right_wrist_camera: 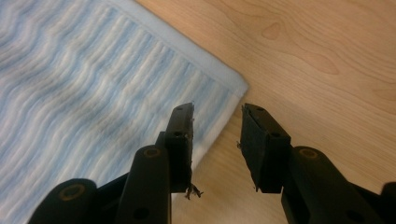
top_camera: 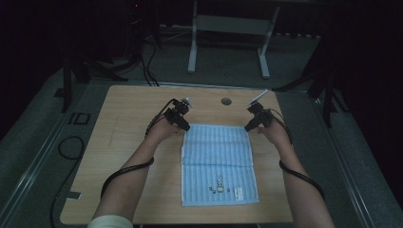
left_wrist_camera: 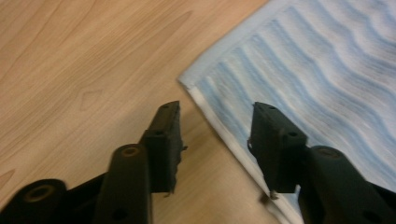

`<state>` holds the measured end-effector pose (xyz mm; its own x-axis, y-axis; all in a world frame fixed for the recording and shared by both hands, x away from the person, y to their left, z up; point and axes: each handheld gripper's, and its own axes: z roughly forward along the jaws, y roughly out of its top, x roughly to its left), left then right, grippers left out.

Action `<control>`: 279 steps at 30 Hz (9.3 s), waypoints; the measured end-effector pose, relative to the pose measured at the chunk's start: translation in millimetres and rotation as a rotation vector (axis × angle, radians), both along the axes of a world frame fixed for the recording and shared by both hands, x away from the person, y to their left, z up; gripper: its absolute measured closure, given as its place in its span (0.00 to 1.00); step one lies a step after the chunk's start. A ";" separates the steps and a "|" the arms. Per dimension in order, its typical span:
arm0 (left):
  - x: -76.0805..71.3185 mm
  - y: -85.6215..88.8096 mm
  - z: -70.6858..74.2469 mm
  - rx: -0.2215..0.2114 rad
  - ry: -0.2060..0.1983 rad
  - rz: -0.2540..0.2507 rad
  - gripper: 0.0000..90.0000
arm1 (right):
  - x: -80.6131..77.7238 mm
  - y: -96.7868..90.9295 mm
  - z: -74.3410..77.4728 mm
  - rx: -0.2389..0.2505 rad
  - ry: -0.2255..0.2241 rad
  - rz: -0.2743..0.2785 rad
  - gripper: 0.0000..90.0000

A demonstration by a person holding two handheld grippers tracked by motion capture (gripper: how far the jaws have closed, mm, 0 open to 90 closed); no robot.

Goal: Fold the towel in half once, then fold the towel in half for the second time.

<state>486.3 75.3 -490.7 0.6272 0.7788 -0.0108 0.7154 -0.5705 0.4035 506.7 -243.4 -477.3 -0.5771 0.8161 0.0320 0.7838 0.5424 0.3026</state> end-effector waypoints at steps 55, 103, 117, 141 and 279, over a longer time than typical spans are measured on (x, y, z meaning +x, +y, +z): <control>-2.2 -2.0 96.5 -0.162 -0.264 -0.011 0.95 | 14.0 21.0 90.4 0.027 -0.232 -0.009 0.94; -160.2 15.4 49.8 -0.293 -0.299 -0.197 0.95 | -154.9 -10.7 70.4 0.181 -0.344 0.213 0.94; -206.6 18.0 -3.3 -0.302 -0.203 -0.201 0.94 | -203.9 -16.2 9.0 0.205 -0.248 0.225 0.94; -251.6 28.5 -28.7 -0.305 0.028 -0.313 0.58 | -257.3 -37.1 -13.0 0.221 -0.076 0.284 0.70; -57.9 39.3 -43.7 -0.229 -0.068 -0.050 0.68 | -16.2 11.5 -43.4 0.144 -0.043 -0.002 0.68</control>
<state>428.5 114.7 -534.4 0.6701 0.7289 -0.1402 0.6555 -0.4925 0.5725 490.5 -231.9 -520.7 -0.5785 0.8062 0.1242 0.7697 0.4891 0.4102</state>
